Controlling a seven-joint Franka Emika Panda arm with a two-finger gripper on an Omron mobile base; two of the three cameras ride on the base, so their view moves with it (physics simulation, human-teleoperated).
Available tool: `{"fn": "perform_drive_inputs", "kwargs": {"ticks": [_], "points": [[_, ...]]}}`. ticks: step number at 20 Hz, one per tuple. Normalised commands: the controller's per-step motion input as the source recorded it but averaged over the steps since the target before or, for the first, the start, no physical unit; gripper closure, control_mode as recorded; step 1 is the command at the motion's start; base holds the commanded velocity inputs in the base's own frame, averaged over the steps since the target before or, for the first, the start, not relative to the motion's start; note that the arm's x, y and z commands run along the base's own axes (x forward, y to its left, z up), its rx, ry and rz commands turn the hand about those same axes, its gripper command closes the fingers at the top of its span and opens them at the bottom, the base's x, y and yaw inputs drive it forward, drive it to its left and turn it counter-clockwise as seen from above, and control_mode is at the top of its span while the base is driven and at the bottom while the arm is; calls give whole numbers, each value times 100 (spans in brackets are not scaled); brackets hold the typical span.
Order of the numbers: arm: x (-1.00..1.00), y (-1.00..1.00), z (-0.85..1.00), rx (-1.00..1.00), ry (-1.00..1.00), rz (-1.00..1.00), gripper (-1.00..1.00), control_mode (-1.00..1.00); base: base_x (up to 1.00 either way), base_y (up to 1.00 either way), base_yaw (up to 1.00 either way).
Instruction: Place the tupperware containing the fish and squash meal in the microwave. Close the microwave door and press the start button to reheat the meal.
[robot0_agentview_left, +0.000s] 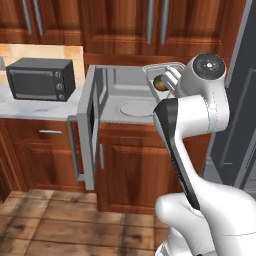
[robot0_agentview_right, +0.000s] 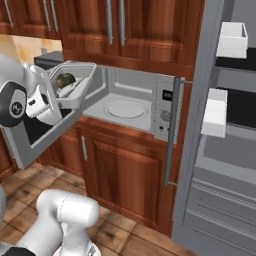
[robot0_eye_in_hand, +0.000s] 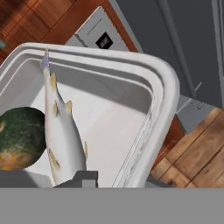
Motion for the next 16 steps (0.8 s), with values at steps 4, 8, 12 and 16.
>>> {"fn": "perform_drive_inputs", "kwargs": {"ticks": [4, 8, 12, 16], "points": [[0, 0, 0, 0, 0, 0, 100, 100, 33, 28, -1], [0, 0, 0, 0, 0, 0, 100, 100, 31, 28, -2], [0, 0, 0, 0, 0, 0, 100, 100, 19, 17, -8], [0, 0, 0, 0, 0, 0, 100, 100, 15, 2, -13]]}}
